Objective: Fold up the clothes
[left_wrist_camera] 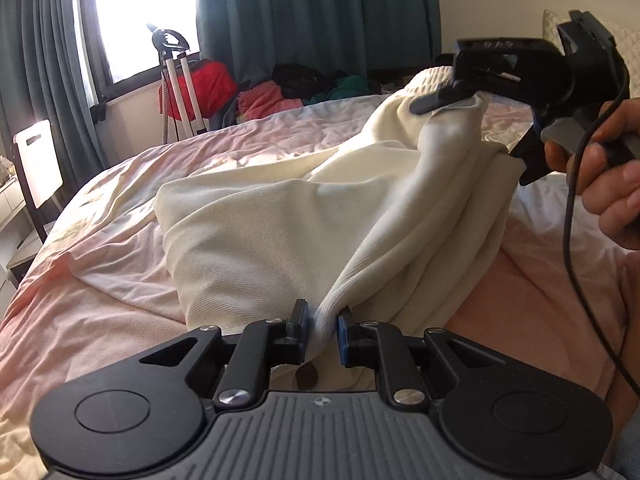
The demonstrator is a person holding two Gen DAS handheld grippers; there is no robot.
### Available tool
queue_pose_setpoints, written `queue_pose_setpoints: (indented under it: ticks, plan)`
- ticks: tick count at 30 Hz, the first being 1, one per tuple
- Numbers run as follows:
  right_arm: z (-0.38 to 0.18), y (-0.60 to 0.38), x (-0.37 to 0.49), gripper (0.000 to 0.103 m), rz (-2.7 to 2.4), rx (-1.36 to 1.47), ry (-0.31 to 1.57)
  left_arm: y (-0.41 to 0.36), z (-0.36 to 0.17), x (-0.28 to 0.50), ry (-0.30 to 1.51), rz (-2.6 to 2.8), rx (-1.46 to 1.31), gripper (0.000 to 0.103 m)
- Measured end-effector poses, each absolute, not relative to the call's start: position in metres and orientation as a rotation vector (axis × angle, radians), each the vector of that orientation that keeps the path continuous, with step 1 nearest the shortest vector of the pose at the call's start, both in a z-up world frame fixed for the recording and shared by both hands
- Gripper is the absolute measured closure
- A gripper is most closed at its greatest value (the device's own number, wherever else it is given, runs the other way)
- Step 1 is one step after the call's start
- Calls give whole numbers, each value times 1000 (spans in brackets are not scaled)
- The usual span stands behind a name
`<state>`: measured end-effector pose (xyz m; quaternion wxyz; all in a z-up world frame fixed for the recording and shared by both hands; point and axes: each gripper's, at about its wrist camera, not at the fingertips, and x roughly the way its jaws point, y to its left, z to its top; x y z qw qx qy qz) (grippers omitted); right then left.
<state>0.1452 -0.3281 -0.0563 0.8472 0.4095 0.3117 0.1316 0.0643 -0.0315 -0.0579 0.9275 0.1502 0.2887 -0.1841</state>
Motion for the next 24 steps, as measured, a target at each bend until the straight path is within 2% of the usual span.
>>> queue_pose_setpoints:
  ticks: [4,5,6,7,8,9,10,11,13,14,15,18,24]
  plan:
    - [-85,-322,152,14,150,797,822,-34,-58,62,585,-396,316,85]
    - [-93,-322,154,21,119,774,869,-35,-58,61,584,-399,319,84]
    - [-94,-322,153,23,105,771,869,-35,-58,61,583,-402,319,84]
    - [-95,-322,151,28,92,768,868,-35,-57,60,583,-410,317,79]
    - [-95,-323,150,38,80,764,866,-34,-54,59,585,-428,312,77]
    - [-90,-324,146,45,78,758,852,-30,-49,58,586,-450,294,74]
    - [-85,-324,142,58,76,753,837,-24,-42,58,581,-470,248,70]
    - [-82,-326,139,65,78,766,822,-15,-35,59,576,-490,179,65]
    - [-76,-328,136,68,74,783,798,9,-24,63,555,-510,-7,40]
    - [-75,-327,135,70,69,782,788,21,-18,65,544,-515,-98,33]
    - [-73,-327,134,70,64,781,778,31,-16,68,533,-497,-181,22]
    - [-68,-325,134,71,53,771,752,57,-25,85,564,-406,-401,21]
    - [-69,-323,142,71,58,742,740,78,-79,131,816,-294,-650,21]
